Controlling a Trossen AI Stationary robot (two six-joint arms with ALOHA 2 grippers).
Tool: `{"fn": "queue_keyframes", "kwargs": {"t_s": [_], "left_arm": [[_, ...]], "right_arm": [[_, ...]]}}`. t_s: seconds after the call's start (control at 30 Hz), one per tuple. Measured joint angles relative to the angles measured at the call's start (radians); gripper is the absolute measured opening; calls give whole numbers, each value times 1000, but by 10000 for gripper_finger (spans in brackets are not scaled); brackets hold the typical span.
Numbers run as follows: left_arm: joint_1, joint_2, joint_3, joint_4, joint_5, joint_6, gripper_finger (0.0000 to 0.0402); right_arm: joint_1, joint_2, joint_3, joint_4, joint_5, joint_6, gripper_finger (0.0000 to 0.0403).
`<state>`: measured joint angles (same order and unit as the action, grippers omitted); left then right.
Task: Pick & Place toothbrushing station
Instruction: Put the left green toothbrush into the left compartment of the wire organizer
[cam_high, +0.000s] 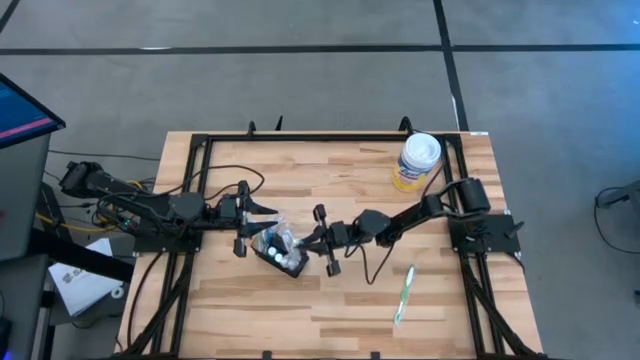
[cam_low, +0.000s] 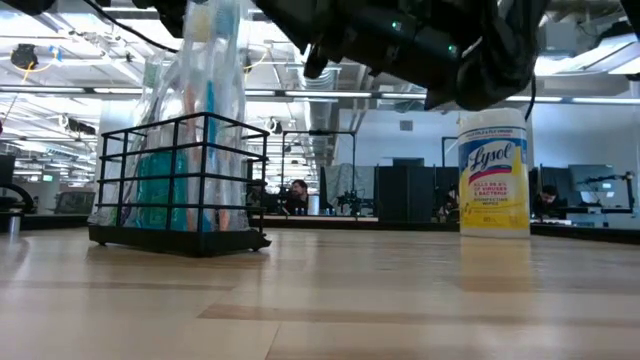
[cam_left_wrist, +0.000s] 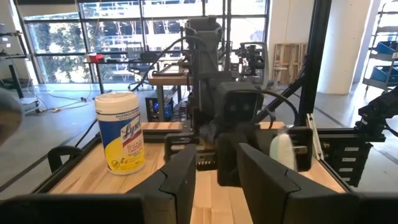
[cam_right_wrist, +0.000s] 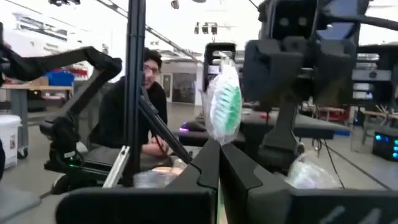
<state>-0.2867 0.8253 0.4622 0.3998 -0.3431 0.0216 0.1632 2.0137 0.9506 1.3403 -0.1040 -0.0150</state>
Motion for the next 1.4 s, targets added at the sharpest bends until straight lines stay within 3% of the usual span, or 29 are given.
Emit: {"fn": "queue_keyframes", "kwargs": {"t_s": [0.53, 0.83, 1.4], "left_arm": [[0, 0, 0, -2, 0, 0, 112], [0, 0, 0, -2, 0, 0, 112], [0, 0, 0, -3, 0, 0, 112]], "right_arm": [[2, -32, -7, -2, -5, -37, 1], [-9, -90, -7, -150, -4, -37, 0], [-29, -92, -7, -116, -3, -37, 0]]}}
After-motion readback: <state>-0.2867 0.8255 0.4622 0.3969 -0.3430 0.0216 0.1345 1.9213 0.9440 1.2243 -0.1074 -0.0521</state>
